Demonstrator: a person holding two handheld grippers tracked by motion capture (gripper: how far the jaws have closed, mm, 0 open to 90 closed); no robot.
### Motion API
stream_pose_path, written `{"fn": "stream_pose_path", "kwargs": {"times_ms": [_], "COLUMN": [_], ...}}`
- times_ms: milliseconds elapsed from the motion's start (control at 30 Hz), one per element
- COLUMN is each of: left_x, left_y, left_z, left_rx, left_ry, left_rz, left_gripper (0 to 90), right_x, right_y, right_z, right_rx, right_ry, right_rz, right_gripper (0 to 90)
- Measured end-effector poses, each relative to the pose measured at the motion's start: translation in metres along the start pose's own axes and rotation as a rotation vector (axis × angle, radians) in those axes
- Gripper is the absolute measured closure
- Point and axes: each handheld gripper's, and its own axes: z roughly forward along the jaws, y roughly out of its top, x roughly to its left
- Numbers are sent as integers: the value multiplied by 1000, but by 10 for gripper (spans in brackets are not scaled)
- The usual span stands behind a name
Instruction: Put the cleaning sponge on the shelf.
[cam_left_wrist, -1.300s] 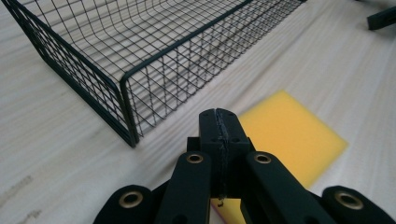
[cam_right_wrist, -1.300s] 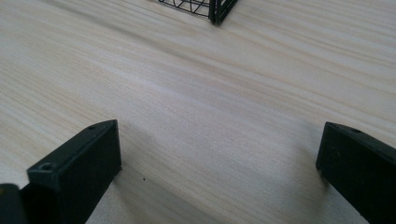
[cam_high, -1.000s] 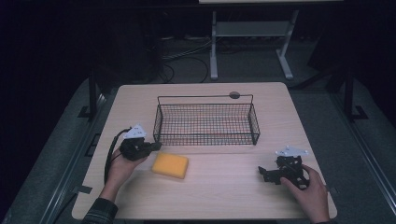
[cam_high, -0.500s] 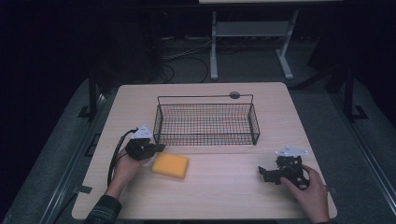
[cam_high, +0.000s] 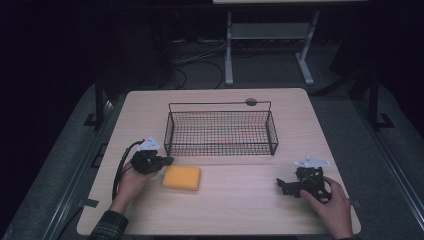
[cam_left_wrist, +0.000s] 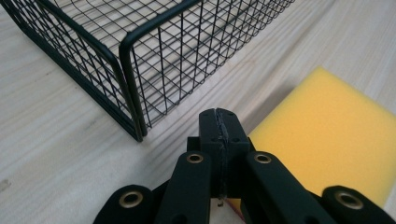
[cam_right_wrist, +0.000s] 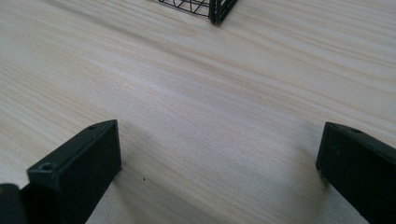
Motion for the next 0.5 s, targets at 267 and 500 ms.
{"fn": "stream_pose_path", "kwargs": {"times_ms": [267,500], "left_x": [-5,-10], "left_y": [-7,-12], "left_z": [-8,-13], "left_rx": [2,0], "left_ry": [-7,-13], "left_rz": [-8,-16], "left_gripper": [898,898], "right_x": [0,0], "right_y": [0,0], "right_z": [0,0], "right_rx": [0,0], "right_ry": [0,0], "right_rz": [-1,0], "right_gripper": [0,0]}}
